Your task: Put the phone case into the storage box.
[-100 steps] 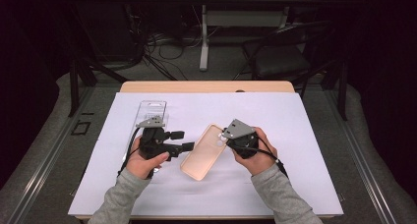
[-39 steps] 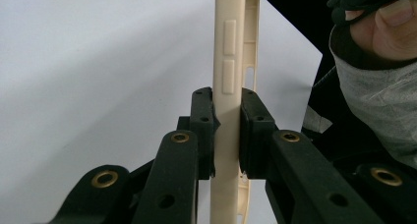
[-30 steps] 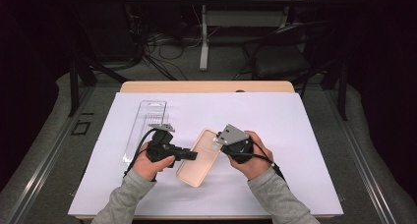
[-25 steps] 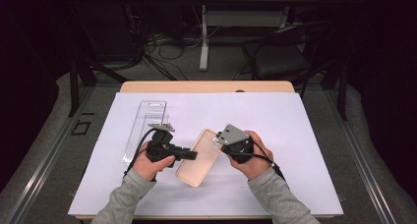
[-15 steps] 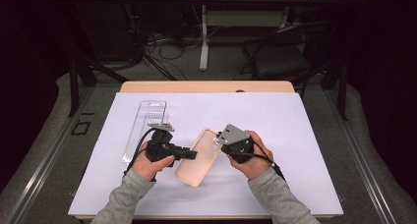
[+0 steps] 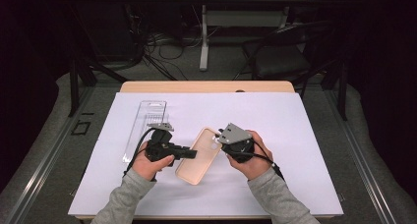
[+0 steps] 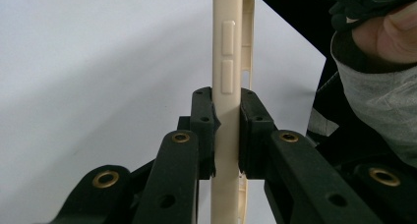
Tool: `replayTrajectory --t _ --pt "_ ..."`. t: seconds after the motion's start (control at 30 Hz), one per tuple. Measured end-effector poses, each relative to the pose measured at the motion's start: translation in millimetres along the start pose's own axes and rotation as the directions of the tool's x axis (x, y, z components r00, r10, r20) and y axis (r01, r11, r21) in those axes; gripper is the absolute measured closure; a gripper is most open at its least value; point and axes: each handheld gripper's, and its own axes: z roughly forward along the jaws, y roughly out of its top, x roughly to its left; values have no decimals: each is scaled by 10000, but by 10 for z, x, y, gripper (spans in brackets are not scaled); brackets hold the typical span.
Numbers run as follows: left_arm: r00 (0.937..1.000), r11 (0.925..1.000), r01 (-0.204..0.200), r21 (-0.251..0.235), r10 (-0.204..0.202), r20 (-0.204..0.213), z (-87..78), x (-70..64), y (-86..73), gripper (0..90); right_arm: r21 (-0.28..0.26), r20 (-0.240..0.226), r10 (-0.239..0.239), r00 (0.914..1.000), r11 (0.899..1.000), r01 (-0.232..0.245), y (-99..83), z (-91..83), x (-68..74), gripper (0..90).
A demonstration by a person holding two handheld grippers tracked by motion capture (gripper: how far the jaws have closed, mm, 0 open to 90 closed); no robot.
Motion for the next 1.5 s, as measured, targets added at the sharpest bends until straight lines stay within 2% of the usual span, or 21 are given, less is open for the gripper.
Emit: replayTrajectory --t 0.27,0.4,0.6,0.77,0.97,1.1,1.33,1.5 --pt "9998 9996 73 -273 -78 -180 -28 27 -3 804 -335 28 240 9997 9992 -239 12 -16 -16 598" --pt "9996 9984 67 -555 -83 -275 -57 44 -4 804 -449 -73 444 9990 9980 -447 19 -25 -34 561" --pt "9986 9964 -24 -849 -21 -521 -100 54 -2 803 -650 45 665 9978 9957 -661 32 -56 -61 497" --pt "9981 9934 -93 -1142 23 -610 -137 59 -2 804 -756 -190 984 9950 9922 -995 30 -66 -99 473" --pt "9983 9886 -172 -1499 87 -574 -180 59 4 803 -674 -114 968 9952 9930 -974 22 -61 -105 469" --pt "9976 9877 -228 -1545 125 -674 -194 59 4 803 -628 -269 1135 9932 9914 -1150 2 -41 -106 470" --pt "9964 9860 -308 -1636 175 -827 -203 58 3 803 -347 -395 983 9944 9944 -997 4 -6 -57 450" --pt "9961 9807 -308 -1931 141 -877 -224 68 -2 803 -439 -688 1341 9886 9896 -1373 -1 -1 -62 421"
